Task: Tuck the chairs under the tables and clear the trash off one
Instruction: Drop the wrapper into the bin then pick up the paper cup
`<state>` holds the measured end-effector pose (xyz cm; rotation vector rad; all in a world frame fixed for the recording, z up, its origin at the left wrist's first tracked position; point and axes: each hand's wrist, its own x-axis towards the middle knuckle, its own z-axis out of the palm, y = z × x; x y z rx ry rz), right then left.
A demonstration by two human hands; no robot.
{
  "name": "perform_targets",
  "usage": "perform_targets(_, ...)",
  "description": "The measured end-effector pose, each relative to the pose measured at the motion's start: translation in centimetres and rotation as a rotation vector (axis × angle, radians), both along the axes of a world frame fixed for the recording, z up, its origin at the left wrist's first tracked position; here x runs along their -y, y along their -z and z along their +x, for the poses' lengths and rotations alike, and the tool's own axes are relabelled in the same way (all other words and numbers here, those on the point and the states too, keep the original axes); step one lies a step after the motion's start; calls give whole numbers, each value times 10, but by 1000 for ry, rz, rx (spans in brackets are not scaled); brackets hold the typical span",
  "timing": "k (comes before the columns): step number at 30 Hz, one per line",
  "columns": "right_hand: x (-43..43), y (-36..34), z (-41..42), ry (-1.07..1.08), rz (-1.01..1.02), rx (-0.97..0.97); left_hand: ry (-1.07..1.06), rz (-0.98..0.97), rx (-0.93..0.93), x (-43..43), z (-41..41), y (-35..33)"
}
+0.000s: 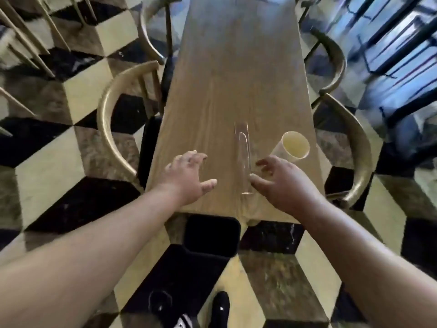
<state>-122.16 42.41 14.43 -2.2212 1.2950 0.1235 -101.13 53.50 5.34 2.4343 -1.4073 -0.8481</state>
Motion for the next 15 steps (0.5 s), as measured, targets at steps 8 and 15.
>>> perform_targets(8, 70, 174, 63, 8, -117, -107, -8, -3, 358, 49, 3, 142)
perform_targets(15, 95, 202, 75, -3, -349, 16, -17, -62, 399, 46, 4, 147)
